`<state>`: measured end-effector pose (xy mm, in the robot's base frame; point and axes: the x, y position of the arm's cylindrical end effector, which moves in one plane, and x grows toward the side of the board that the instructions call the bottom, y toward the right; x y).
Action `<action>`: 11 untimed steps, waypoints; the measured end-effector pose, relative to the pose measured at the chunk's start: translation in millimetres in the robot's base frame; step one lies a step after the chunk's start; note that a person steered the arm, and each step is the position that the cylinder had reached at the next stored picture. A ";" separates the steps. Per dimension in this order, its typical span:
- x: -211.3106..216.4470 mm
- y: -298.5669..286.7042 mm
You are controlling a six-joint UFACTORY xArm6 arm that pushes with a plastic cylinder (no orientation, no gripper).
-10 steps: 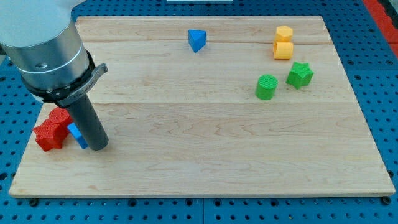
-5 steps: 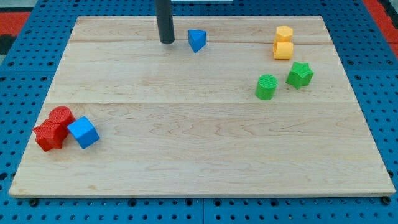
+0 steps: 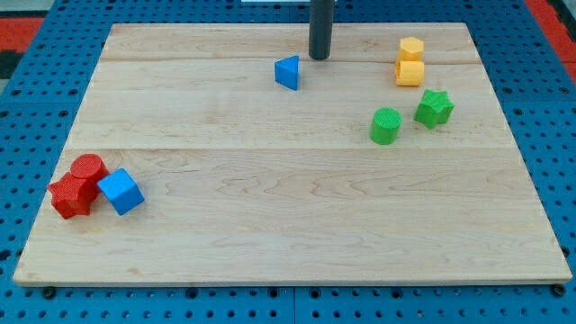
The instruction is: Move the blue triangle closer to the blue cube
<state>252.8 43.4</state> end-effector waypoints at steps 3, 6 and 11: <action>90.4 -70.5; 65.7 -71.8; 225.1 -192.5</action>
